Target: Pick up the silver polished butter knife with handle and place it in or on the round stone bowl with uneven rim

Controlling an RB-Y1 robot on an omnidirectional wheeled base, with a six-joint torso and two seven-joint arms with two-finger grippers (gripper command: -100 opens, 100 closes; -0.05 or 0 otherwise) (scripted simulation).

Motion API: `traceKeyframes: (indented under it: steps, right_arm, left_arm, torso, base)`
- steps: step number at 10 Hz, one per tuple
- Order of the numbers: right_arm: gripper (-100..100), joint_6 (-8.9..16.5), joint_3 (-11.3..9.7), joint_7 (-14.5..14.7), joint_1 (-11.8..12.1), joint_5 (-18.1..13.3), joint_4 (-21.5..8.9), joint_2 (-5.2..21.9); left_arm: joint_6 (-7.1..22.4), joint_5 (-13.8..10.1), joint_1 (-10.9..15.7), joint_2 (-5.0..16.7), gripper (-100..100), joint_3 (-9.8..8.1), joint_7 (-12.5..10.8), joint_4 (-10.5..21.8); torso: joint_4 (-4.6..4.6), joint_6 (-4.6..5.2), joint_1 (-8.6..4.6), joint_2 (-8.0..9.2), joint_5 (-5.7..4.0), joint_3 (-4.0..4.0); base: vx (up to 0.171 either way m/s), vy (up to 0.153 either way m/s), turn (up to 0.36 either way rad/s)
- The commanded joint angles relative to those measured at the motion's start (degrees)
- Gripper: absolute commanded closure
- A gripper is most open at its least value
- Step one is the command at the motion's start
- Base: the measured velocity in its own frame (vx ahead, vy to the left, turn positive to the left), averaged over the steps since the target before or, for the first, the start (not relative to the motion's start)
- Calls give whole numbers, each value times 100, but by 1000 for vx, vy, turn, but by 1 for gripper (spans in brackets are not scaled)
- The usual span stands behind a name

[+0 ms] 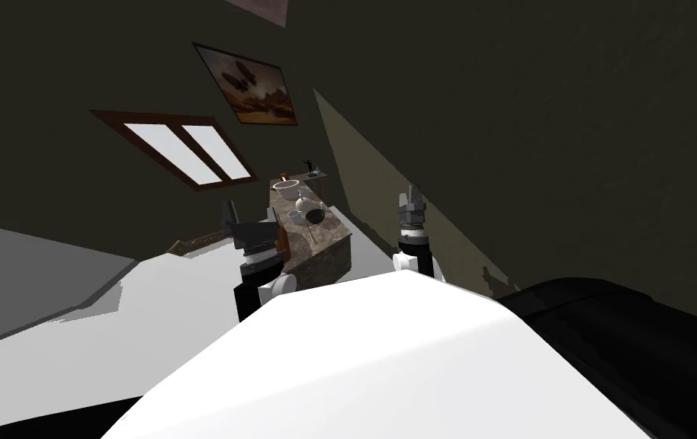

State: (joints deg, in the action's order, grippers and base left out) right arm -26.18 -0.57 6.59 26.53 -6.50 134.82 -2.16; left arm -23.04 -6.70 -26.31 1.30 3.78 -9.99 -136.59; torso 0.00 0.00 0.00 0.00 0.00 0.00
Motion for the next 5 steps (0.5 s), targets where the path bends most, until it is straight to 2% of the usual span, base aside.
traceKeyframes:
  steps: [1, 5]
  right_arm:
    - [0, 0, 0, 0, 0, 0, 0, 0]
    - [0, 0, -1, 0, 0, 0, 0, -1]
  left_arm:
    - [145, -100, 9, 256, -100, -91, -134, 89]
    - [643, -458, 36, 709, -100, -407, -586, 375]
  torso:
    - [0, 0, 0, 0, 0, 0]
    - [-1, 1, -27, -5, -6, -3]
  base:
    - [1, -34, -45]
    - [6, -74, -39]
